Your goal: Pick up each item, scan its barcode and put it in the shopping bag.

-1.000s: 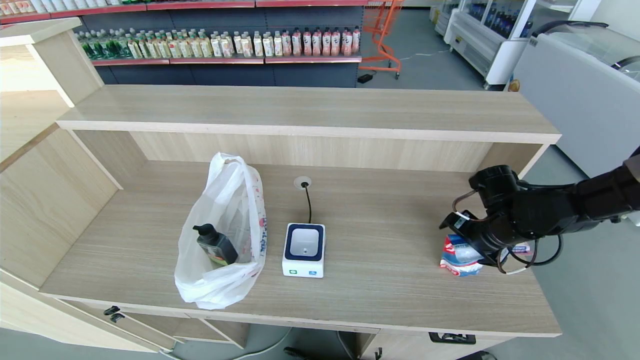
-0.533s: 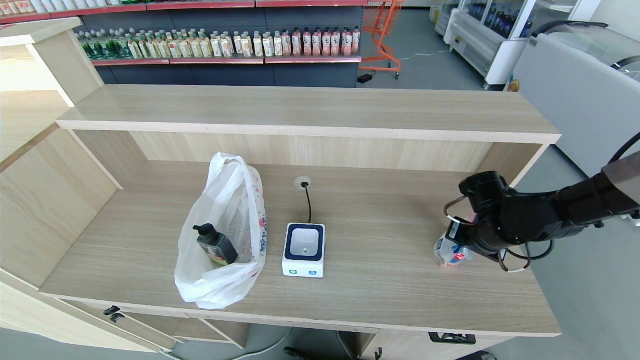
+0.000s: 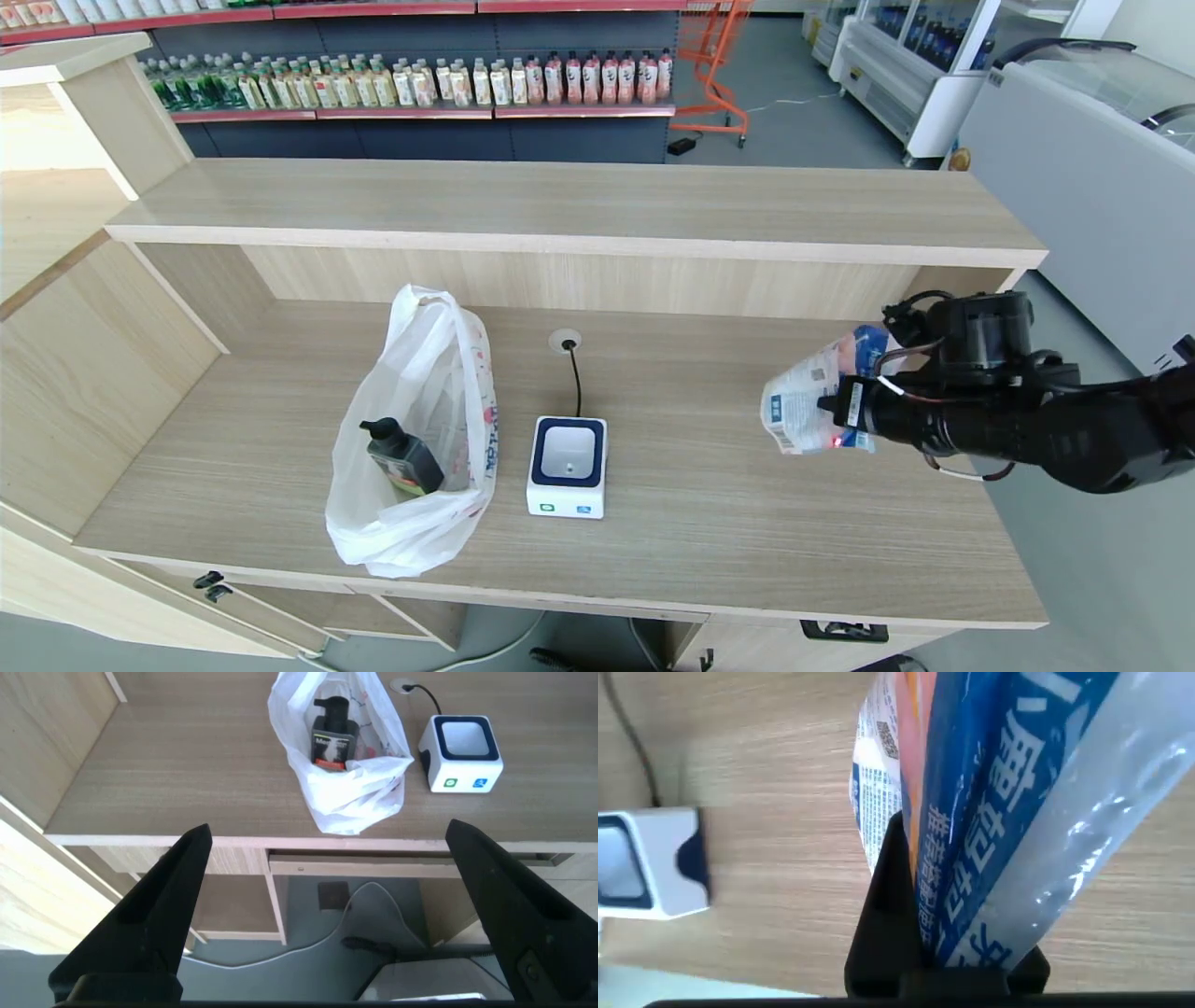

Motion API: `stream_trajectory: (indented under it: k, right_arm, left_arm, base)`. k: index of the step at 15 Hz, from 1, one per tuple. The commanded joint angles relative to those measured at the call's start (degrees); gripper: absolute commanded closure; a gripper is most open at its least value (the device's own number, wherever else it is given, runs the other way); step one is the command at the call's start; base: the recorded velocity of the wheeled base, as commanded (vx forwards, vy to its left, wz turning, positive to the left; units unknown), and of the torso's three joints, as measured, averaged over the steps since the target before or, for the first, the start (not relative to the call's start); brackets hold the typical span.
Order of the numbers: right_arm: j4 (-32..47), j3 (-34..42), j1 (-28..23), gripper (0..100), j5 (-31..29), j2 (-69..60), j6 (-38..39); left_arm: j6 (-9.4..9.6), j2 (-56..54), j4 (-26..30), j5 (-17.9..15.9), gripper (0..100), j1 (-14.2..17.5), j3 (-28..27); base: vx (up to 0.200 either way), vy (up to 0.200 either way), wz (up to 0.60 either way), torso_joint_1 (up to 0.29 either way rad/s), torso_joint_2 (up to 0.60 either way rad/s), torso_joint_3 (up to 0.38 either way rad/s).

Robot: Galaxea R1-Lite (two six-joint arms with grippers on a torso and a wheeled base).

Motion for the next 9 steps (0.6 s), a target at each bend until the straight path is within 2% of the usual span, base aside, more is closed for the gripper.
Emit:
stream_trajectory:
  k: [1, 2, 4, 5, 7, 9]
  right_arm:
    - [-11.6, 8.0, 0.0, 100, 10.3, -8.2, -3.0]
    - [-15.7, 8.9, 0.5, 100, 14.9, -10.1, -2.7]
    - [-15.7, 10.3, 1.9, 100, 28.9, -16.9, 2.2]
    - [-14.2, 10.8, 3.6, 100, 32.0, -19.6, 3.3]
    - [-10.0, 10.4, 7.4, 100, 32.6, -22.3, 4.2]
    - [-8.7, 10.2, 9.8, 100, 34.4, -23.6, 8.4]
  left_arm:
    - [0.00, 0.1, 0.0, 0.0, 0, 0.0, 0.1]
    - [0.00, 0.1, 0.0, 0.0, 0, 0.0, 0.0]
    - [0.00, 0.1, 0.0, 0.0, 0, 0.0, 0.0]
    - [0.00, 0.1, 0.0, 0.0, 0, 0.0, 0.1]
    - [0.00, 0.1, 0.0, 0.0, 0, 0.0, 0.0]
    - [0.00, 0.0, 0.0, 0.0, 0, 0.0, 0.0]
  base:
    - [0.000, 0.000, 0.00, 0.000, 0.00, 0.000]
    - [0.000, 0.000, 0.00, 0.000, 0.00, 0.000]
    - [0.000, 0.000, 0.00, 0.000, 0.00, 0.000]
    - [0.000, 0.000, 0.00, 0.000, 0.00, 0.000]
    - [0.000, 0.000, 0.00, 0.000, 0.00, 0.000]
    - [0.000, 0.000, 0.00, 0.000, 0.00, 0.000]
